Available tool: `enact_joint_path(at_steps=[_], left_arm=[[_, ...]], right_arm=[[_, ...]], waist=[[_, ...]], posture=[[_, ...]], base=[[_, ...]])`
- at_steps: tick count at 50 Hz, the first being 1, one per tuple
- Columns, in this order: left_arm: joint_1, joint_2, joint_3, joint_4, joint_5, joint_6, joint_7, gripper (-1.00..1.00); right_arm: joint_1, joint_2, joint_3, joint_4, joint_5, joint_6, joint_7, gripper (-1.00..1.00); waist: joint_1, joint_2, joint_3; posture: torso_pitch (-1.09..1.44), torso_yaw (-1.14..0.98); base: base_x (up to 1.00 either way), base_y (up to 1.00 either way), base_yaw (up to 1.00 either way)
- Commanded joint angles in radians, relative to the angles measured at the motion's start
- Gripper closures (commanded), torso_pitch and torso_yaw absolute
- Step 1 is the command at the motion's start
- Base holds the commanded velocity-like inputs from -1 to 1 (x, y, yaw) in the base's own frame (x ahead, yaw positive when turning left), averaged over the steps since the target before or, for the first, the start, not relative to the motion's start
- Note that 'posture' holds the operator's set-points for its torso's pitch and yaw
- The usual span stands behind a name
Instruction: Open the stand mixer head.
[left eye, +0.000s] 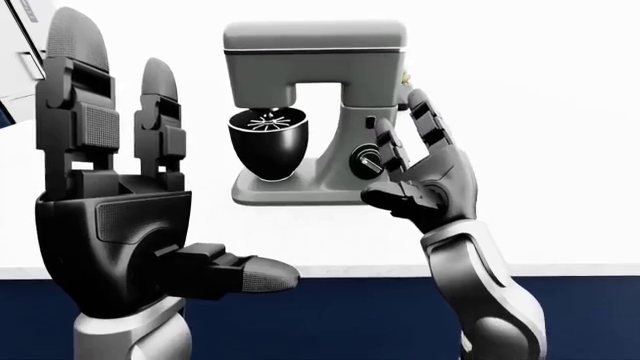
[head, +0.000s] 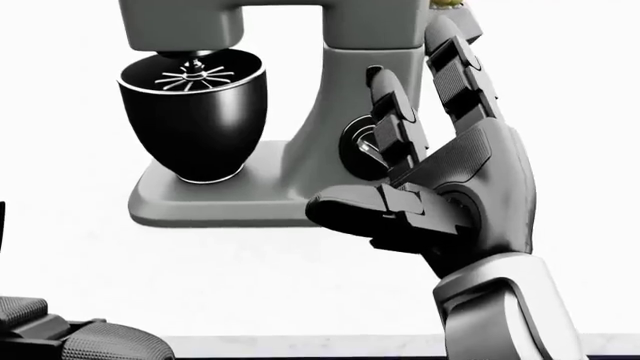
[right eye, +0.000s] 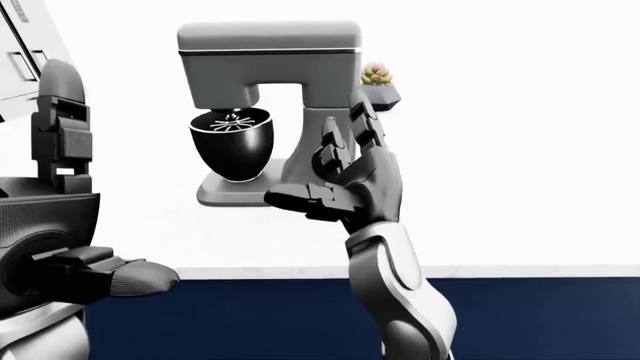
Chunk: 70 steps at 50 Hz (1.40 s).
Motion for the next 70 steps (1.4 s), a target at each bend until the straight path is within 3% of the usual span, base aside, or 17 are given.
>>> enact_joint_path(at_steps=[1,70], left_arm=[[-0.018,0.002,0.005,-0.015,0.002,-0.014,-0.001,-1.0],[-0.02,0.011,0.003,-0.015,-0.006,-0.014,0.008,-1.0]], right_arm=[[-0.026,0.001,-0.002,-0.021,-0.005,-0.024,0.015,-1.0],[-0.08,0.009,-0.014,0.169,-0.095,-0.117,0.12,-1.0]], waist=[[0.0,0.002,-0.002],[0.0,0.005,-0.003]], posture=[[-0.33,0.0],[-0.33,0.0]], base=[[0.0,0.0,0.0],[0.0,0.0,0.0]])
